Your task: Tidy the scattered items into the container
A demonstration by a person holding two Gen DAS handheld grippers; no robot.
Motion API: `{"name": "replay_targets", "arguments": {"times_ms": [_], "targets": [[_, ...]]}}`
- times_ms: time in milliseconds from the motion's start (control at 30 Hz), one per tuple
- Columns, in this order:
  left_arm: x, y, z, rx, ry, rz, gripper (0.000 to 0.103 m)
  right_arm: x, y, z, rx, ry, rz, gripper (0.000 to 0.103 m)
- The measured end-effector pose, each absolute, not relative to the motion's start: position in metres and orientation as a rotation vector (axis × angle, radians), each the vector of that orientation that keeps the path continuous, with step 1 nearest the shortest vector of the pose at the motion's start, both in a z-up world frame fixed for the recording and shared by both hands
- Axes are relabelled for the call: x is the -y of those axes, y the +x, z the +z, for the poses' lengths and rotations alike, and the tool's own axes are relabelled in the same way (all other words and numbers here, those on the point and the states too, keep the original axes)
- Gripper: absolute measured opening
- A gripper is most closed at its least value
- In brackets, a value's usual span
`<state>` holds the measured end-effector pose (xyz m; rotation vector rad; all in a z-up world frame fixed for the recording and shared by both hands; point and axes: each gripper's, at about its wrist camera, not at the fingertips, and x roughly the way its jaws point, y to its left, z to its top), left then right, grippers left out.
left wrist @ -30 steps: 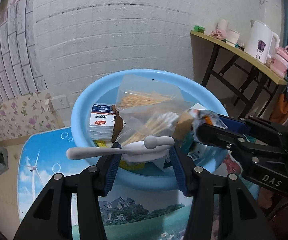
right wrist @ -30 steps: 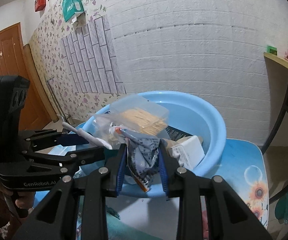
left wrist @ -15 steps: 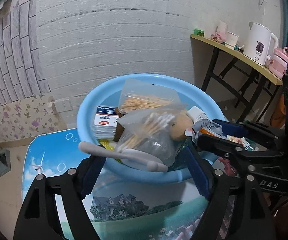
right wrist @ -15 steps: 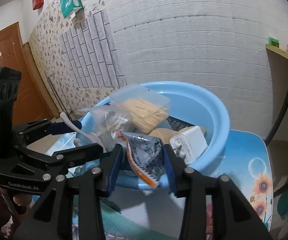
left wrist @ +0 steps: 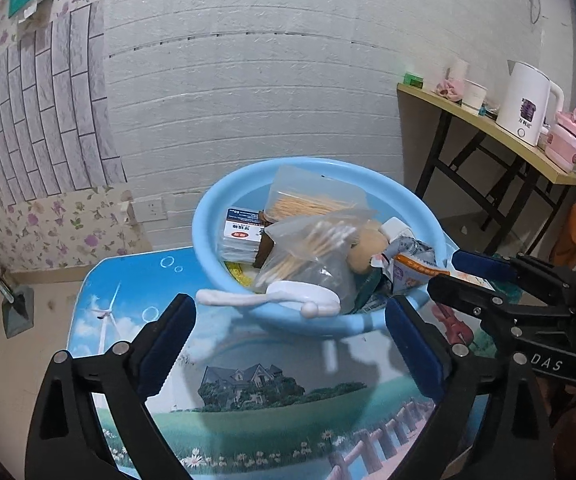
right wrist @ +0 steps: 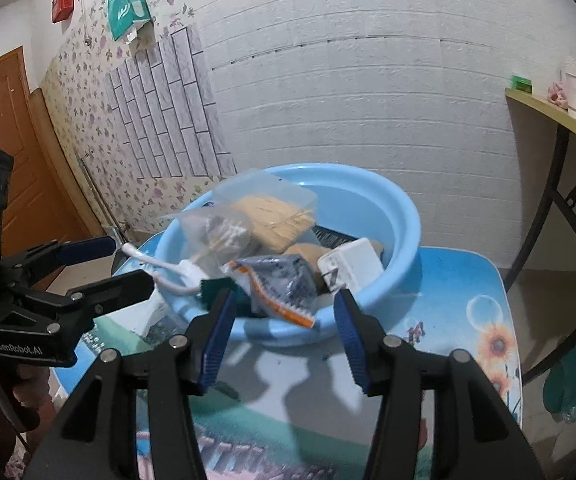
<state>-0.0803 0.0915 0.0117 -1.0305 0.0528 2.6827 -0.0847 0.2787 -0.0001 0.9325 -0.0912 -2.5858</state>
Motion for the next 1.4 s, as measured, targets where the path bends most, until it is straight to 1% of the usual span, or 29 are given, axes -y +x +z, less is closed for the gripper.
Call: {"name": "replay_targets", "arguments": {"times_ms": [200,300,367,433,467,500,733,800,900,967,1100,1400], "targets": [[-0.089,-0.065,0.019,-0.052,-1.008,2.693,0.096,-0.271,-0.069,0.006,0.06,0.921,-2.594,0.051],[-0.088,-0.056,0.026,-0.084,-0.994,2.723,0.096,-0.269,-0.06,0.012,0.058,0.903,-2.601,0.051],[-0.084,-0.05,0.031,-0.087,-0.969,2.745,0.099,-0.266,-0.055,0.018,0.06,0.885,-2.611,0.052],[-0.081,-0.045,0.035,-0.07,-0.954,2.762,0.102,-0.264,-0.049,0.024,0.059,0.866,-2.619,0.06],[-0.078,-0.043,0.037,-0.061,-0.95,2.778,0.102,-0.262,-0.047,0.026,0.056,0.858,-2.627,0.067],[-0.076,-0.043,0.038,-0.054,-0.954,2.791,0.102,-0.261,-0.044,0.027,0.054,0.85,-2.636,0.071],[-0.071,-0.034,0.039,-0.041,-0.966,2.81,0.102,-0.256,-0.04,0.027,0.103,0.891,-2.657,0.076],[-0.069,-0.033,0.04,-0.019,-0.966,2.787,0.102,-0.257,-0.041,0.026,0.125,0.906,-2.67,0.088],[-0.07,-0.031,0.039,-0.04,-0.975,2.801,0.102,-0.26,-0.039,0.027,0.158,0.89,-2.697,0.095],[-0.071,-0.03,0.039,-0.046,-0.969,2.8,0.102,-0.261,-0.039,0.028,0.158,0.898,-2.713,0.096],[-0.069,-0.027,0.042,0.001,-0.93,2.791,0.103,-0.263,-0.035,0.032,0.155,0.879,-2.761,0.096],[-0.072,-0.029,0.038,-0.007,-0.966,2.792,0.103,-0.264,-0.034,0.034,0.151,0.889,-2.753,0.097]]}}
